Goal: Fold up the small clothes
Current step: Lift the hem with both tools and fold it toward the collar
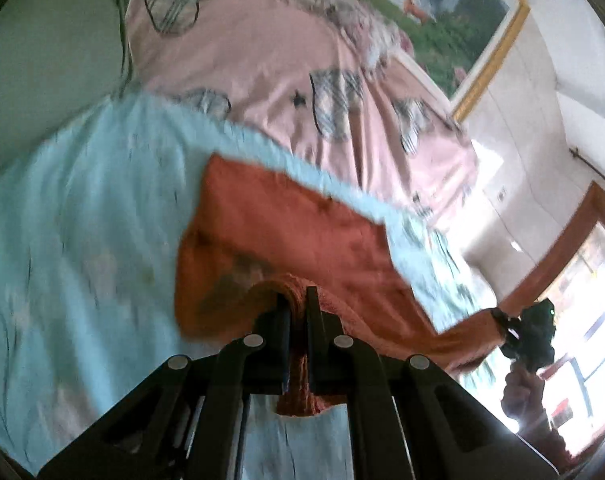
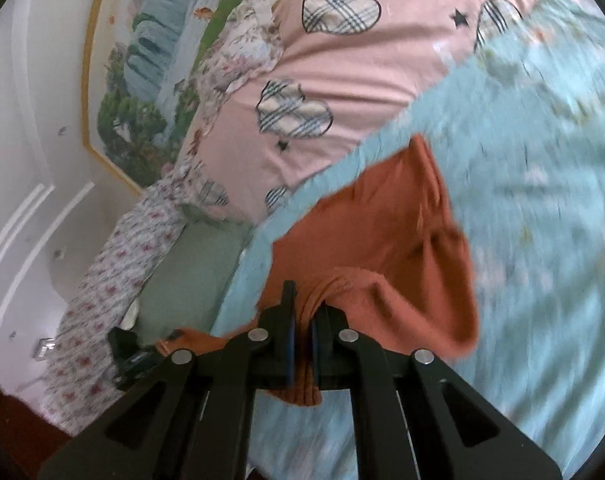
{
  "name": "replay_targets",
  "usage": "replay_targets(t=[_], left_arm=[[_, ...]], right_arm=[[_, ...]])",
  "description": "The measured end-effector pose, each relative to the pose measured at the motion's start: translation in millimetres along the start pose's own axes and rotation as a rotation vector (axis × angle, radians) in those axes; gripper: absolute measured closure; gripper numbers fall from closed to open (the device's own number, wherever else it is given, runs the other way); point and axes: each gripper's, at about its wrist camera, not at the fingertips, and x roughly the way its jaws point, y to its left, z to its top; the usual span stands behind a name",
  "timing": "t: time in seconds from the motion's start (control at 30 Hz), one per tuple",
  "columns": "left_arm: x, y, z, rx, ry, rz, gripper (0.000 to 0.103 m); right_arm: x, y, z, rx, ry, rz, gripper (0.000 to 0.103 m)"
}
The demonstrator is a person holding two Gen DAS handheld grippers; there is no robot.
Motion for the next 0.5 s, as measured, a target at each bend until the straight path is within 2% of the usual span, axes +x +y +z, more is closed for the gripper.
replay_targets(t=[0.13, 0.27, 0.5], left_arm=[[35.9, 1.0, 53.7, 0.013, -0.045, 0.034, 0.099], [96.5, 4.4, 97.2, 0.048, -0.029, 0.092, 0.099], [185.6, 37.5, 131.0, 0.008, 0.034, 0.161, 0.099]], right_arm=[[44.2, -13.5, 42.3, -0.01, 0.006, -0.099, 0.096], [90.1, -36.4, 78.6, 0.0, 0.02, -0.165, 0.096], [150.5, -73.6, 107.3, 0.039, 0.08, -0.221, 0.096]])
